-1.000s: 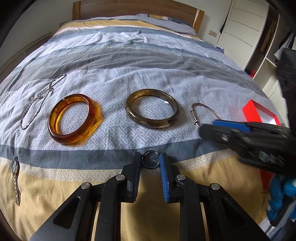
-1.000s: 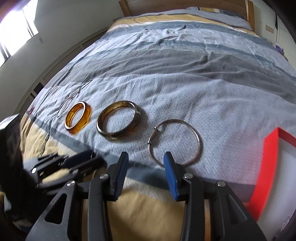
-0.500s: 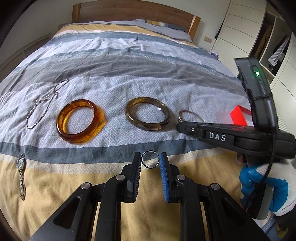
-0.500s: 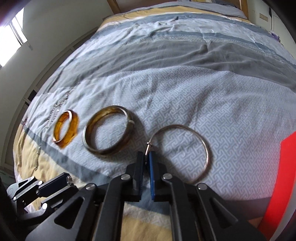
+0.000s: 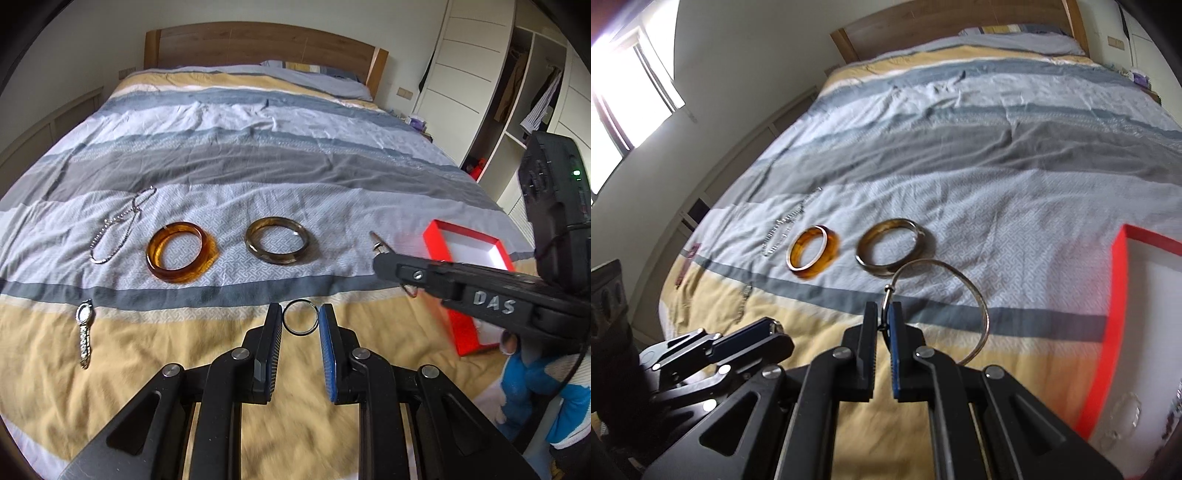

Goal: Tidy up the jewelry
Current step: 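Carry ring and hoop bangle into the red box and open both tools, then withdraw both tools from the box back toward the remaining jewelry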

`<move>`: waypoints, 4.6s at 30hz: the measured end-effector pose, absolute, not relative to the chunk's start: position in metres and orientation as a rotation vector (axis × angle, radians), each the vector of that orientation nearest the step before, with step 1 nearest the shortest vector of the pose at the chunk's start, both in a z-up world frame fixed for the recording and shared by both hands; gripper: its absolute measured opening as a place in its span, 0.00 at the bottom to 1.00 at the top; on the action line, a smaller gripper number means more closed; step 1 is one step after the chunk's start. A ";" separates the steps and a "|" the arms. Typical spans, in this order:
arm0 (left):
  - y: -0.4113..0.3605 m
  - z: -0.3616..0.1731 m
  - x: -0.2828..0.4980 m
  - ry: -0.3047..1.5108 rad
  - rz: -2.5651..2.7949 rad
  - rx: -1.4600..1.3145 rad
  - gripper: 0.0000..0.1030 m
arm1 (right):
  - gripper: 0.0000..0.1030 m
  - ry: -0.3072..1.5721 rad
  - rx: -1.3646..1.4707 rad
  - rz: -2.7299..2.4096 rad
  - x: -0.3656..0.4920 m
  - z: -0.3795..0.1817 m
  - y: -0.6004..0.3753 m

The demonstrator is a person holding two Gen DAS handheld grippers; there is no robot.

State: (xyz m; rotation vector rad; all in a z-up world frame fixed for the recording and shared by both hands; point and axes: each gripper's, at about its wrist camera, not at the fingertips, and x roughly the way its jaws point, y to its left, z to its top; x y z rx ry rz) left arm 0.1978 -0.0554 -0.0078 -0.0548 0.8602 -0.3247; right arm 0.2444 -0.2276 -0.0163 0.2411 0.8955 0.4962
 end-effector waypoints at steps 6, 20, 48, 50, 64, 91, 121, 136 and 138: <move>-0.077 0.013 0.178 0.834 -0.355 -0.034 0.20 | 0.05 0.832 0.241 0.462 0.215 0.011 -0.258; -0.215 0.007 0.189 0.887 -0.571 0.045 0.20 | 0.05 0.874 0.194 0.226 0.197 -0.014 -0.404; -0.340 -0.084 0.238 1.008 -0.614 0.245 0.23 | 0.07 1.033 0.046 0.211 0.248 -0.091 -0.475; -0.339 -0.083 0.237 1.004 -0.618 0.244 0.26 | 0.07 1.036 0.046 0.205 0.247 -0.090 -0.476; -0.313 -0.035 0.198 0.942 -0.596 0.217 0.48 | 0.09 0.970 0.056 0.152 0.202 -0.039 -0.475; -0.140 0.069 0.067 0.717 -0.207 0.095 0.78 | 0.35 0.815 0.132 0.223 0.058 0.043 -0.362; -0.054 0.082 0.004 0.645 -0.074 -0.020 0.89 | 0.43 0.795 0.055 0.299 0.011 0.061 -0.282; -0.039 0.084 -0.007 0.630 -0.027 -0.025 0.92 | 0.50 0.788 0.063 0.309 0.008 0.064 -0.271; -0.038 0.084 -0.005 0.632 -0.022 -0.026 0.93 | 0.50 0.790 0.063 0.314 0.009 0.064 -0.266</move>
